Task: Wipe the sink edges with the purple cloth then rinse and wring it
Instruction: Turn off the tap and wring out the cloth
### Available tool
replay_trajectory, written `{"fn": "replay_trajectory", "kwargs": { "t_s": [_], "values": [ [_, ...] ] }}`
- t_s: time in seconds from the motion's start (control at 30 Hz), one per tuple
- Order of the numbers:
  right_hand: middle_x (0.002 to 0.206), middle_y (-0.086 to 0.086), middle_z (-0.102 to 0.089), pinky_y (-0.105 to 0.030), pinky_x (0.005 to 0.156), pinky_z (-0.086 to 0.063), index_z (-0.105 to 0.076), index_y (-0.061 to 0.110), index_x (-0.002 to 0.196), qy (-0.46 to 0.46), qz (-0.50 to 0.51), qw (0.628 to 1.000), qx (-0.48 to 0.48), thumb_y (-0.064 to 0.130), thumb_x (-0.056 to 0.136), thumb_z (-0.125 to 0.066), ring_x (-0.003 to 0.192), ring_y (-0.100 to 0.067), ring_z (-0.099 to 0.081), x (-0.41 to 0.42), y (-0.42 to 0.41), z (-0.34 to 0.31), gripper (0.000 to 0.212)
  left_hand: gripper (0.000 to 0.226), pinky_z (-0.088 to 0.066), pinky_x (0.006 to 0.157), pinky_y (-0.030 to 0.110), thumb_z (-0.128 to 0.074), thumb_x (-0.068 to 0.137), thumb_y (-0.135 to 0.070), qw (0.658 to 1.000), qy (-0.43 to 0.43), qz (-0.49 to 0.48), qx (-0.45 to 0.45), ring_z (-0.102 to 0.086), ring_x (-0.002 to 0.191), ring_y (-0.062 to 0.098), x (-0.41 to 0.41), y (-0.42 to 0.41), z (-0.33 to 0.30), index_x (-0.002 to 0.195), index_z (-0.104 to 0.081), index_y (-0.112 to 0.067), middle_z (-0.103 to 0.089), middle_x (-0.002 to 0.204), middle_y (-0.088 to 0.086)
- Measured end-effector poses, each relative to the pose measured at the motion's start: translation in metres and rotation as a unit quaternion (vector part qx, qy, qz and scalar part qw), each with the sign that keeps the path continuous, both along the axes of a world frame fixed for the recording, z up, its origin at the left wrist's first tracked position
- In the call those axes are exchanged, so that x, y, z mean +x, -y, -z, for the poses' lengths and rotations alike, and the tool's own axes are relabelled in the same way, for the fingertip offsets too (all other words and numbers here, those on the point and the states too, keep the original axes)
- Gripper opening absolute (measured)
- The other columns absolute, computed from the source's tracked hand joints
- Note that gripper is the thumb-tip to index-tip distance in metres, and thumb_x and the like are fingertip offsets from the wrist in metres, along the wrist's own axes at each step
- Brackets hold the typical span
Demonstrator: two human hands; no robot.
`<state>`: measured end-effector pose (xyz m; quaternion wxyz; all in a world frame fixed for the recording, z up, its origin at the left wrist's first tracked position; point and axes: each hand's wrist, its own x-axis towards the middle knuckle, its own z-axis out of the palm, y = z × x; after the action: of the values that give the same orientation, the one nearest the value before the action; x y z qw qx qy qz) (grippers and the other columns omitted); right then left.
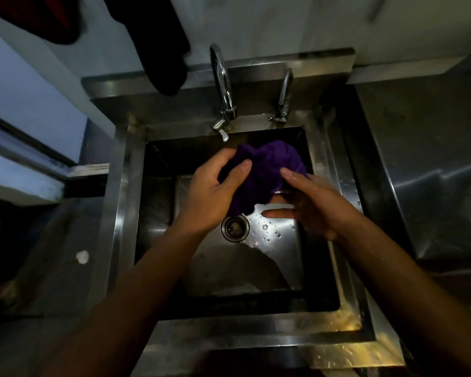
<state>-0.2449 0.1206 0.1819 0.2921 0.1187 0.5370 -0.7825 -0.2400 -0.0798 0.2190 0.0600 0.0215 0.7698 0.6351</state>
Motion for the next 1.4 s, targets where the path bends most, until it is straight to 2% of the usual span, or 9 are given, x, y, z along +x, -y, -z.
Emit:
{"fn": "replay_trajectory", "kwargs": {
  "t_s": [0.2, 0.37, 0.6, 0.7, 0.8, 0.97, 1.17, 1.27, 1.4],
  "values": [
    [0.106, -0.012, -0.076, -0.039, 0.085, -0.06, -0.066, 0.013, 0.114, -0.115, 0.016, 0.988, 0.101, 0.025, 0.078, -0.077, 0.098, -0.032, -0.073, 0.031, -0.02, -0.036, 0.039, 0.019, -0.057, 0.094, 0.036, -0.056, 0.099, -0.022, 0.987, 0.021, -0.115, 0.111, -0.068, 0.107, 0.011, 0.02, -0.007, -0.033, 0.113, -0.068, -0.028, -0.072, 0.113, -0.004],
    [0.09, -0.007, -0.077, -0.032, 0.077, -0.061, -0.073, 0.017, 0.101, -0.22, -0.014, 0.936, 0.275, 0.039, 0.081, -0.078, 0.085, -0.021, -0.075, 0.046, -0.038, -0.061, 0.03, 0.015, -0.056, 0.095, 0.042, -0.056, 0.099, -0.029, 0.983, 0.008, -0.137, 0.121, -0.069, 0.105, 0.015, 0.027, -0.02, -0.058, 0.105, -0.068, -0.036, -0.072, 0.108, -0.005],
    [0.076, 0.016, -0.067, -0.005, 0.054, -0.039, -0.068, 0.032, 0.098, -0.208, -0.115, 0.86, 0.451, 0.048, 0.083, -0.075, 0.064, 0.009, -0.062, 0.07, -0.049, -0.072, 0.023, 0.014, -0.056, 0.056, 0.028, -0.051, 0.102, -0.023, 0.916, 0.079, -0.148, 0.365, -0.069, 0.066, 0.015, 0.021, -0.008, -0.1, 0.099, -0.062, -0.013, -0.067, 0.083, 0.001],
    [0.101, 0.018, -0.06, -0.015, 0.073, -0.044, -0.055, 0.035, 0.12, -0.202, -0.147, 0.813, 0.526, 0.053, 0.078, -0.078, 0.088, 0.002, -0.059, 0.085, -0.037, -0.073, 0.052, 0.018, -0.054, 0.056, 0.03, -0.056, 0.099, -0.026, 0.9, 0.122, -0.108, 0.404, -0.063, 0.063, 0.018, 0.022, -0.013, -0.111, 0.103, -0.062, -0.01, -0.063, 0.082, 0.004],
    [0.131, 0.019, -0.052, -0.026, 0.098, -0.045, -0.046, 0.033, 0.141, -0.284, -0.087, 0.824, 0.483, 0.057, 0.071, -0.081, 0.12, -0.002, -0.052, 0.099, -0.008, -0.087, 0.083, 0.019, -0.059, 0.077, 0.04, -0.051, 0.1, -0.023, 0.917, 0.102, -0.065, 0.381, -0.069, 0.086, 0.024, 0.026, -0.028, -0.125, 0.109, -0.064, -0.012, -0.07, 0.095, 0.006],
    [0.099, 0.017, -0.066, -0.032, 0.085, -0.054, -0.061, 0.028, 0.112, -0.317, 0.016, 0.831, 0.457, 0.052, 0.077, -0.08, 0.094, -0.003, -0.064, 0.109, 0.045, -0.099, 0.046, 0.019, -0.054, 0.091, 0.048, -0.052, 0.101, -0.022, 0.911, 0.134, -0.036, 0.388, -0.069, 0.104, 0.029, 0.041, -0.031, -0.144, 0.111, -0.066, -0.015, -0.072, 0.112, 0.01],
    [0.117, 0.002, -0.066, -0.05, 0.088, -0.056, -0.055, 0.027, 0.124, -0.329, 0.126, 0.857, 0.376, 0.049, 0.082, -0.075, 0.107, -0.019, -0.066, 0.128, 0.072, -0.093, 0.051, 0.029, -0.054, 0.089, 0.051, -0.051, 0.101, -0.027, 0.888, 0.19, 0.016, 0.418, -0.066, 0.109, 0.033, 0.063, -0.006, -0.154, 0.125, -0.062, -0.015, -0.068, 0.122, 0.013],
    [0.096, -0.004, -0.074, -0.055, 0.078, -0.056, -0.067, 0.017, 0.109, -0.315, 0.117, 0.864, 0.374, 0.039, 0.089, -0.071, 0.087, -0.022, -0.071, 0.139, 0.08, -0.101, 0.029, 0.035, -0.05, 0.099, 0.054, -0.048, 0.102, -0.035, 0.907, 0.169, 0.042, 0.384, -0.065, 0.114, 0.034, 0.065, 0.008, -0.154, 0.13, -0.06, -0.018, -0.067, 0.126, 0.012],
    [0.082, -0.002, -0.072, -0.039, 0.066, -0.058, -0.067, 0.013, 0.094, -0.368, 0.191, 0.846, 0.334, 0.029, 0.09, -0.073, 0.073, -0.015, -0.07, 0.148, 0.095, -0.124, 0.018, 0.045, -0.055, 0.094, 0.044, -0.03, 0.103, -0.056, 0.941, 0.122, 0.131, 0.287, -0.068, 0.113, 0.025, 0.062, 0.027, -0.145, 0.126, -0.06, -0.031, -0.07, 0.124, 0.003]
  ]
}}
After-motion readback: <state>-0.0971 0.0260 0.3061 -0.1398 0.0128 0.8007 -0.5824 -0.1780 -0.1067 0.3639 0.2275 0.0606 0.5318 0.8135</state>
